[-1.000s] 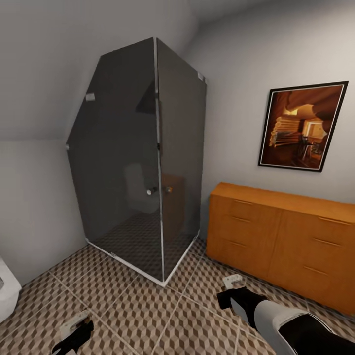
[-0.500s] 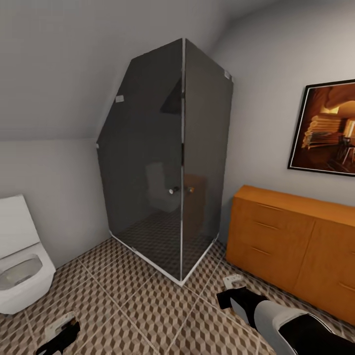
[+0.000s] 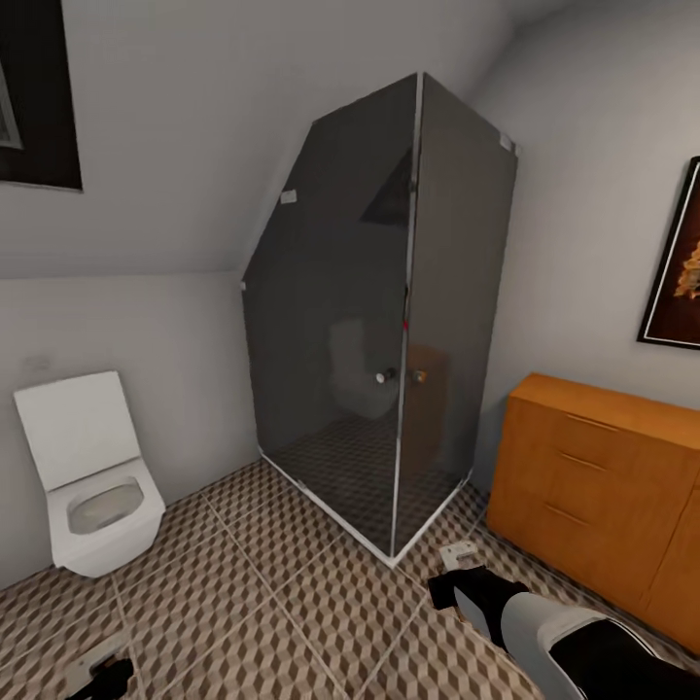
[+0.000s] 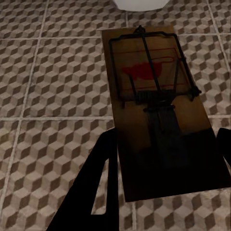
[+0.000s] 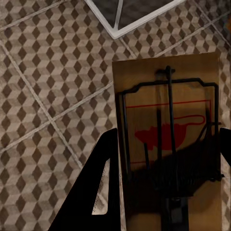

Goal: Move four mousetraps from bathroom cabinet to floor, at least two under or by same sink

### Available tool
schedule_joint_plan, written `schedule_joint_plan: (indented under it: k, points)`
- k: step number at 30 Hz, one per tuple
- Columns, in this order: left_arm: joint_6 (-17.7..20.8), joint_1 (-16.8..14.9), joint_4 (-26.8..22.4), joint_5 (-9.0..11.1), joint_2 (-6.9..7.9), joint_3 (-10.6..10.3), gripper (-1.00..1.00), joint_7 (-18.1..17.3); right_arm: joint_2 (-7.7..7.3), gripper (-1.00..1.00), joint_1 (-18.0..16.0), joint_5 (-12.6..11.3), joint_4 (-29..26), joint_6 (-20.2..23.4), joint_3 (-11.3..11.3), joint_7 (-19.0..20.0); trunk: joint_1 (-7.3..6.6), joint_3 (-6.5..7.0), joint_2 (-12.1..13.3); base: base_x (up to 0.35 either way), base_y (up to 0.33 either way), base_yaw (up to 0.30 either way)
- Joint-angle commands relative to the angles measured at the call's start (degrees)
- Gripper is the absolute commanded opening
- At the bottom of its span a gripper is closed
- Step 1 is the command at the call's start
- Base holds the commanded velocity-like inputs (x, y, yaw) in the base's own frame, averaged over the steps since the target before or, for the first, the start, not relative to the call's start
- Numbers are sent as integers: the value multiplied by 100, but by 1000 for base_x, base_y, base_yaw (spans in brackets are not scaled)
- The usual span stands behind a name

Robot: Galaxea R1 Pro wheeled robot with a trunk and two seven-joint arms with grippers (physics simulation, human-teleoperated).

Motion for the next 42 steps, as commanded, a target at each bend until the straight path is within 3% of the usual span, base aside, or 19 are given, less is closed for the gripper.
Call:
schedule_joint_plan:
  k: [1,33,42]
  points:
    - [-3,-3,0,-38,-2,10,-100,48,2,-100,-9,-71,12,3,51,14,1,-8,-6,0,0,294]
    - [197,4,-2,-96,-28,-3,-100,-253,2,-100,-9,-70,12,3,51,36,1,-8,-6,0,0,294]
    - [230,6,-9,-101,-15,-8,-100,-253,-6,-100,-9,-70,12,3,51,55,1,-8,-6,224,0,251]
